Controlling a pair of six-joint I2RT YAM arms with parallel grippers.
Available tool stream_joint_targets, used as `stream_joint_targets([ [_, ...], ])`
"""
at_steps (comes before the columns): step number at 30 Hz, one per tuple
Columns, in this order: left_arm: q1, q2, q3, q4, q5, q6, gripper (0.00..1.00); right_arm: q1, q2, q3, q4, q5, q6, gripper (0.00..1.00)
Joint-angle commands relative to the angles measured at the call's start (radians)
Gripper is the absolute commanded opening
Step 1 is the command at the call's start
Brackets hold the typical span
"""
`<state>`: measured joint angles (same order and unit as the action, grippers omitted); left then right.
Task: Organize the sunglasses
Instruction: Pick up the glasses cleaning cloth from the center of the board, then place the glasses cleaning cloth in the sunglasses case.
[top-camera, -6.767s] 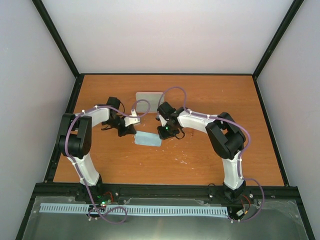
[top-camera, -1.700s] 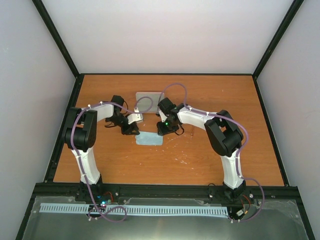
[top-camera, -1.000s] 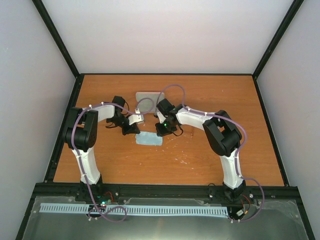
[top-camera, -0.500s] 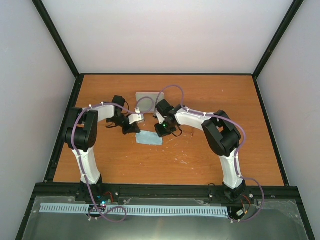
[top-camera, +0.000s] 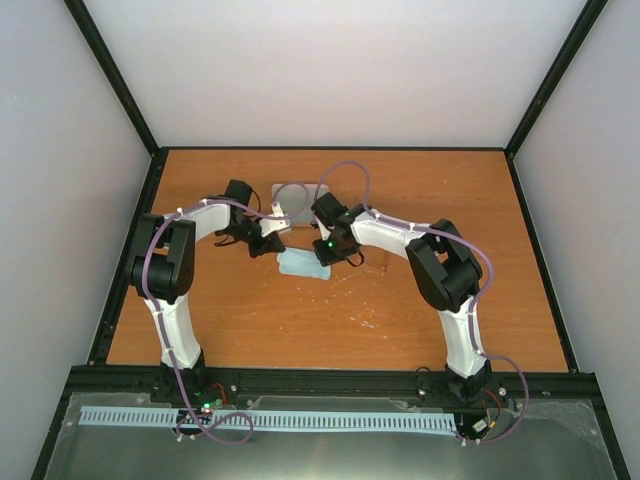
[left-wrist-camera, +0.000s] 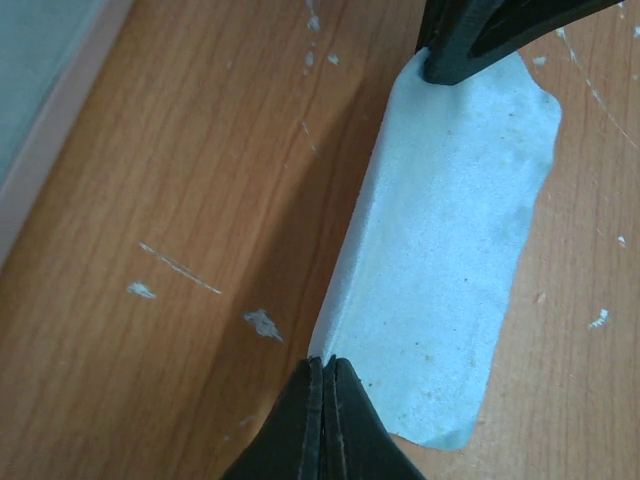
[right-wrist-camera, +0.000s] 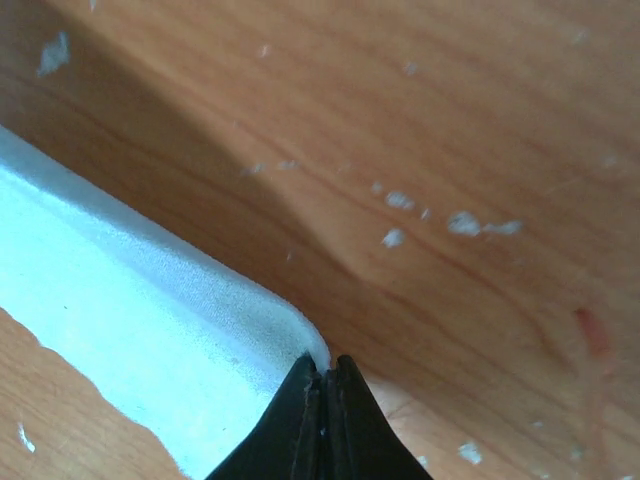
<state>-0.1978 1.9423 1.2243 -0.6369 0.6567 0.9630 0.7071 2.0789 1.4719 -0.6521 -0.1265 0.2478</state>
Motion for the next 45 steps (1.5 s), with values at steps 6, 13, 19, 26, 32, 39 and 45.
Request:
stream_joint_targets([
  [6, 0.007, 0.053, 0.127, 0.022, 0.015, -0.024, 0.01, -0.034, 0.050, 0.141, -0.011, 0.057, -0.041, 0.03],
  [13, 0.029, 0.104, 0.203, 0.026, 0.011, -0.039, 0.01, -0.057, 0.109, 0.246, -0.033, 0.054, -0.061, 0.03],
  [19, 0.064, 0.147, 0.282, 0.032, 0.010, -0.049, 0.01, -0.078, 0.159, 0.348, -0.059, 0.061, -0.079, 0.03],
  [26, 0.092, 0.220, 0.415, -0.007, 0.022, -0.043, 0.01, -0.104, 0.214, 0.471, -0.092, 0.049, -0.098, 0.03],
  [32, 0.100, 0.285, 0.507, -0.045, 0.045, -0.032, 0.01, -0.119, 0.293, 0.597, -0.142, 0.036, -0.110, 0.03],
  [39, 0.113, 0.367, 0.622, -0.106, 0.073, -0.015, 0.01, -0.132, 0.363, 0.702, -0.181, 0.044, -0.102, 0.03],
  [45, 0.120, 0.406, 0.677, -0.135, 0.076, 0.014, 0.01, -0.143, 0.378, 0.705, -0.177, 0.044, -0.088, 0.03],
])
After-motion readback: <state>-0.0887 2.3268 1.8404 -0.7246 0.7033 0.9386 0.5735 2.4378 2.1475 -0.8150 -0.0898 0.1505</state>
